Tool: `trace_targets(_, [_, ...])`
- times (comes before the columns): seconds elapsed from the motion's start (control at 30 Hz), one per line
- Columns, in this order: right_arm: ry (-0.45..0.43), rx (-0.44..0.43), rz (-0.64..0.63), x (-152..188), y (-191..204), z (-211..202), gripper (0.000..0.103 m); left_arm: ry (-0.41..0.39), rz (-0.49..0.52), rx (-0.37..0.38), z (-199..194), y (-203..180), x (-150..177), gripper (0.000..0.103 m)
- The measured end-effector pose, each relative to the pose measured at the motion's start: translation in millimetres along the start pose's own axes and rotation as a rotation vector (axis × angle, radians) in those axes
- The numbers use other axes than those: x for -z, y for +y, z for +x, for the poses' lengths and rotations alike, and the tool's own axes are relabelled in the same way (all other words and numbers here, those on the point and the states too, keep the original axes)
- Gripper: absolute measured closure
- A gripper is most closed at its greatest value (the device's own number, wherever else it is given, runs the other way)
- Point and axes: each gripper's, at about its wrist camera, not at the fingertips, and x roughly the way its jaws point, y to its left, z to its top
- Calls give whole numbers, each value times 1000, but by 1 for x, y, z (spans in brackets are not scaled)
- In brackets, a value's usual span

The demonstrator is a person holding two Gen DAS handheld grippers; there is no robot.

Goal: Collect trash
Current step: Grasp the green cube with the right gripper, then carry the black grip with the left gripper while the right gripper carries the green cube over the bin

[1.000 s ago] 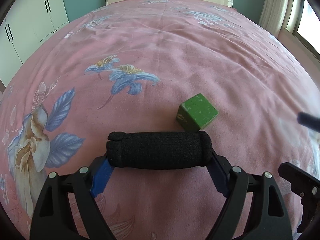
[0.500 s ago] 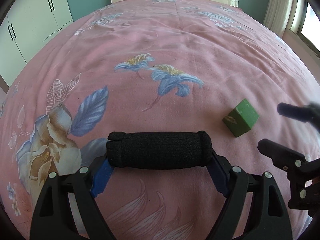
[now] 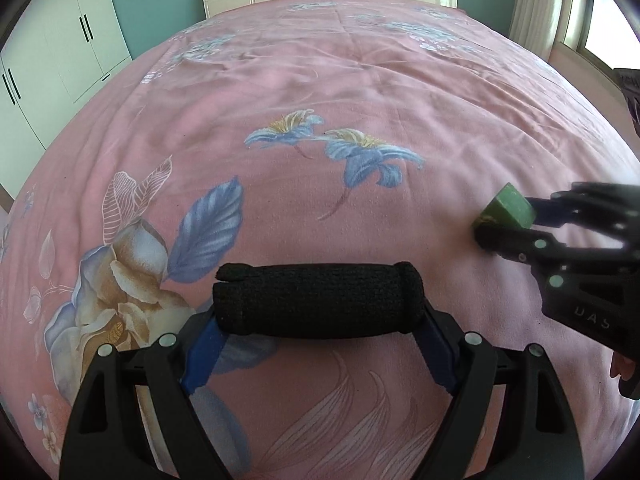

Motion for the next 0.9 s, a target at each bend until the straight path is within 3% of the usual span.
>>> trace_targets(0.43, [-19, 64, -61, 52, 27, -93, 72, -72, 122, 40, -63, -18, 27, 18])
trace_targets(0.9, [-24, 85, -14, 128, 45, -175, 72, -109, 249, 90, -132, -49, 78, 18])
